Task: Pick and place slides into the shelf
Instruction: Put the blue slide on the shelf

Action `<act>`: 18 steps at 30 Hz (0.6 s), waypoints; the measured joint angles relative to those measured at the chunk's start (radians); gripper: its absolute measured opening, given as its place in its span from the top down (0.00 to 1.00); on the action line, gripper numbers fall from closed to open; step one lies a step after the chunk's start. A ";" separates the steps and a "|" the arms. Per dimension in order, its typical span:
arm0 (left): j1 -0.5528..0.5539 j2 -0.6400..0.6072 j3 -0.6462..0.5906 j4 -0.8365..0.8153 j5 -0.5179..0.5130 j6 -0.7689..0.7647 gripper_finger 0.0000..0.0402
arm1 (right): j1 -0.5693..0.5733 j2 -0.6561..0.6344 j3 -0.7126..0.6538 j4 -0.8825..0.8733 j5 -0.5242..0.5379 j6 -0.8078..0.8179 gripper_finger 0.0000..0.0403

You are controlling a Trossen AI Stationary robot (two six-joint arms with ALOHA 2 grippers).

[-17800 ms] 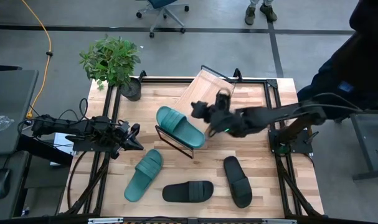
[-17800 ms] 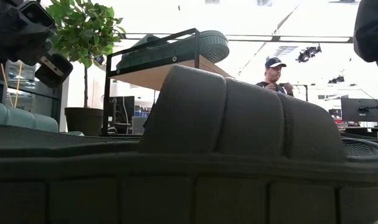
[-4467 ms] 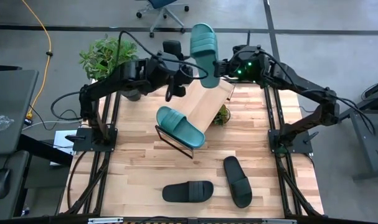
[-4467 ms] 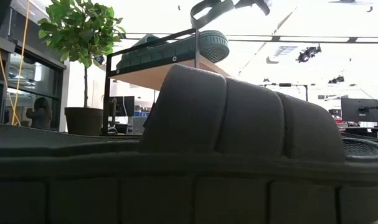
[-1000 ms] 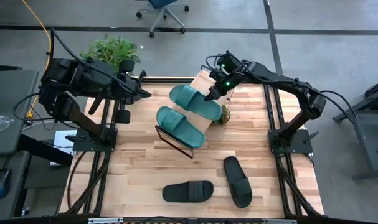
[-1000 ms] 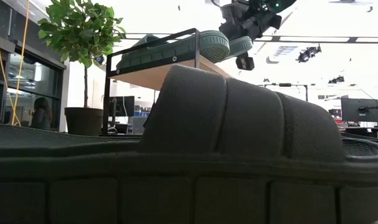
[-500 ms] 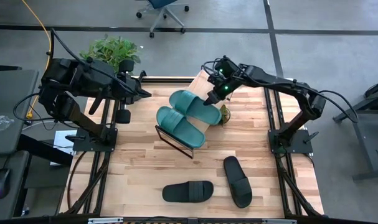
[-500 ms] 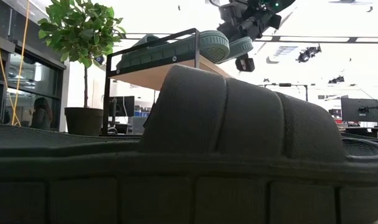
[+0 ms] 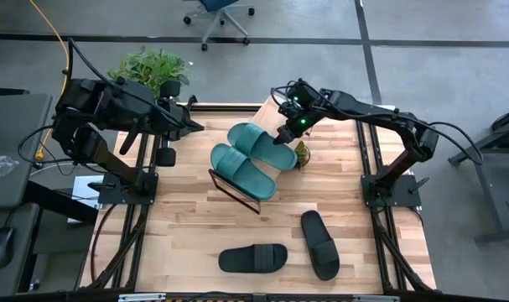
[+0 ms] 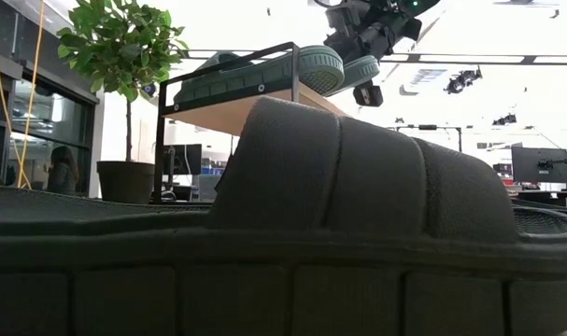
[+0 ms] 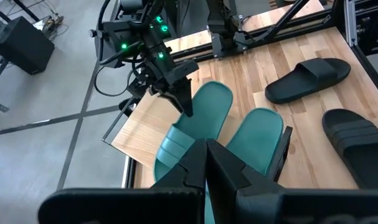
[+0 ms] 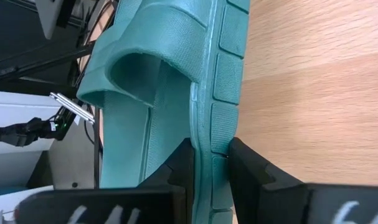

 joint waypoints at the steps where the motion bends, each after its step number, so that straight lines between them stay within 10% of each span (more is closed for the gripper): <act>1: 0.000 0.000 0.000 0.000 0.000 0.001 1.00 | 0.003 0.000 0.000 0.000 0.006 0.000 0.88; 18: 0.000 0.000 0.000 -0.009 0.000 0.017 1.00 | 0.015 0.000 0.000 -0.009 0.048 0.033 0.66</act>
